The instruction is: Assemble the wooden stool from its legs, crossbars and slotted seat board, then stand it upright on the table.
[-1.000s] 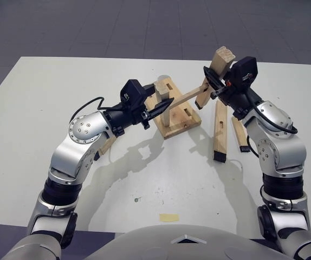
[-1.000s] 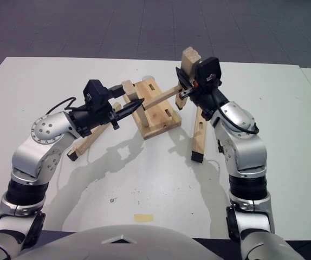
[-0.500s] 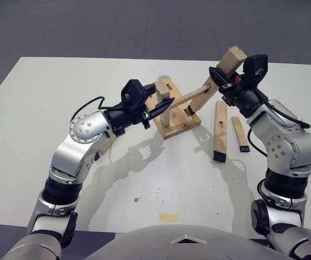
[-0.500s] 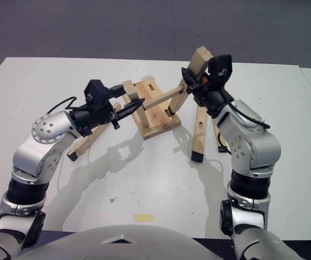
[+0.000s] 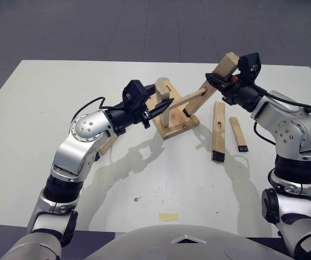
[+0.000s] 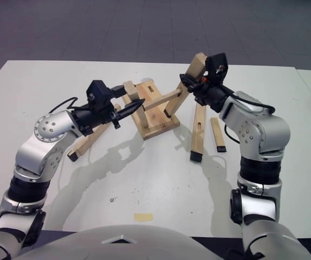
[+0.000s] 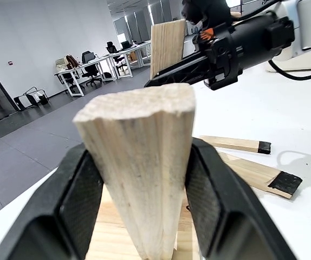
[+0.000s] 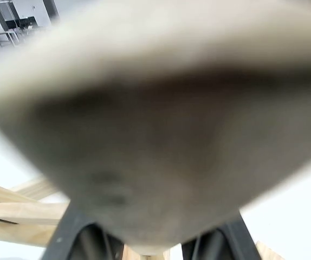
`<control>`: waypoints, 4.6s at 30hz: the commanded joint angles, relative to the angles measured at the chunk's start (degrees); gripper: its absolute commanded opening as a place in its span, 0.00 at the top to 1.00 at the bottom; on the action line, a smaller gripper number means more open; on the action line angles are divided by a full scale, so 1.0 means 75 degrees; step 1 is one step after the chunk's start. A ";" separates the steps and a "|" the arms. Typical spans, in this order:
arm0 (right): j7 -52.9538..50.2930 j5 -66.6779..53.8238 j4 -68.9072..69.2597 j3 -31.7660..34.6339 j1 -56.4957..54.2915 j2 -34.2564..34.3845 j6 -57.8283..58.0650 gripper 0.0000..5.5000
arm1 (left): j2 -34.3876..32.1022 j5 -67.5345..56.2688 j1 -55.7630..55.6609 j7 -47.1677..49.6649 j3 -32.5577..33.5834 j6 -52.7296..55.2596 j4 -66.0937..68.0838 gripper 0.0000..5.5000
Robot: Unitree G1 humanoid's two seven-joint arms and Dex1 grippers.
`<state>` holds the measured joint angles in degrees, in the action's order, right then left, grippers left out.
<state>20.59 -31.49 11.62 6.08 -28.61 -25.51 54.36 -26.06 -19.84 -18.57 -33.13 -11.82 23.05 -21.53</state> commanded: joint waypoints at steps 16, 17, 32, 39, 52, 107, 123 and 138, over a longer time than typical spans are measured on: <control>0.0399 0.0710 -0.1475 -0.1338 0.0576 0.0176 -0.0481 0.80 | -0.0183 0.0773 -0.0596 -0.0020 -0.0165 0.0219 0.0923 0.62; 0.0242 0.0632 -0.1272 -0.1187 0.0634 0.0239 -0.0461 0.80 | -0.0186 0.0752 -0.0597 -0.0017 -0.0124 0.0242 0.0899 0.62; -0.0895 -0.0419 0.0290 0.0757 -0.0682 0.0968 -0.0329 0.59 | -0.0030 0.0506 -0.0600 -0.0087 0.0165 0.0381 0.0962 0.62; -0.1343 -0.1419 0.0337 0.2186 -0.1271 0.1626 -0.1372 0.38 | 0.0248 0.0069 -0.0528 0.0032 0.0469 0.0779 0.0555 0.41; -0.2302 -0.1230 0.0092 0.2449 -0.1244 0.1905 -0.2740 0.02 | 0.1171 -0.0296 -0.0392 0.0367 -0.0047 0.1394 0.0100 0.02; -0.0736 -0.0834 0.2696 0.0296 0.2188 -0.0437 -0.2667 0.02 | 0.0830 -0.0540 -0.1075 0.1700 0.2693 0.2079 0.0237 0.02; -0.1108 -0.0169 0.1185 0.1072 0.1893 0.0487 -0.3261 0.02 | 0.1075 -0.0325 -0.0887 0.1852 0.2077 0.1788 0.0489 0.02; -0.4278 -0.0867 0.3378 0.1199 0.2013 0.1707 -0.0350 0.39 | 0.1121 -0.0204 -0.0689 0.1874 0.1811 0.1809 0.0460 0.02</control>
<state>-7.93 -37.41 34.71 14.90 -12.97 -14.64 48.55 -17.57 -22.10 -24.46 -19.30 2.29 36.54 -18.25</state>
